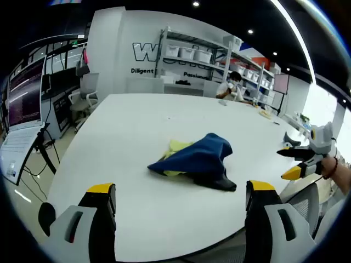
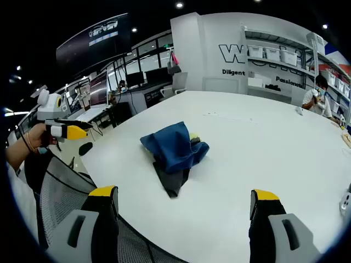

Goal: Fold the garment on the visible template until the final outline fits inside the template.

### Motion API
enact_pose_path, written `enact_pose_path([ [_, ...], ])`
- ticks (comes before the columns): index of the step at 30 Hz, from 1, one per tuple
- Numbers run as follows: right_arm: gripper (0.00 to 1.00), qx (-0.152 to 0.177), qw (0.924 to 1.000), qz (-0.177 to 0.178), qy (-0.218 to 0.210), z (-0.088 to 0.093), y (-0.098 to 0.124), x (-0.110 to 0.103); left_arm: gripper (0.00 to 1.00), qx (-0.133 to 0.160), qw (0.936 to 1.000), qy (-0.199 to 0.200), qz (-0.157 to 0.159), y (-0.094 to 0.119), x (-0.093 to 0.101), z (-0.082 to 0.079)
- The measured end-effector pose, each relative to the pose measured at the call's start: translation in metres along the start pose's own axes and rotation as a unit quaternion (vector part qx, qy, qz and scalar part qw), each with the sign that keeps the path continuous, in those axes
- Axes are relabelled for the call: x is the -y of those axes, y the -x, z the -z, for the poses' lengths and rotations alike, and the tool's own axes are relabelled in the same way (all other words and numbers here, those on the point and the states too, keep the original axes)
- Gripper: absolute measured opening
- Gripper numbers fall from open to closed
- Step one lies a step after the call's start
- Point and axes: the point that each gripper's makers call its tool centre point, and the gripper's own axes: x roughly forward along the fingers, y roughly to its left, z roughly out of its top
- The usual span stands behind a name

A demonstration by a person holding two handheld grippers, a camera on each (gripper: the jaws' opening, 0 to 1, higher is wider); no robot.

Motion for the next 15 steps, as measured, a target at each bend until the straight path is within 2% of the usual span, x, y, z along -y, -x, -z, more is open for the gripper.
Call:
enact_pose_path([
  [15, 0.99, -0.004, 1.0, -0.002, 0.002, 0.0015, -0.0019, -0.0012, 0.95, -0.008, 0.9999, 0.001, -0.007, 0.0042, 0.0015, 0.0018],
])
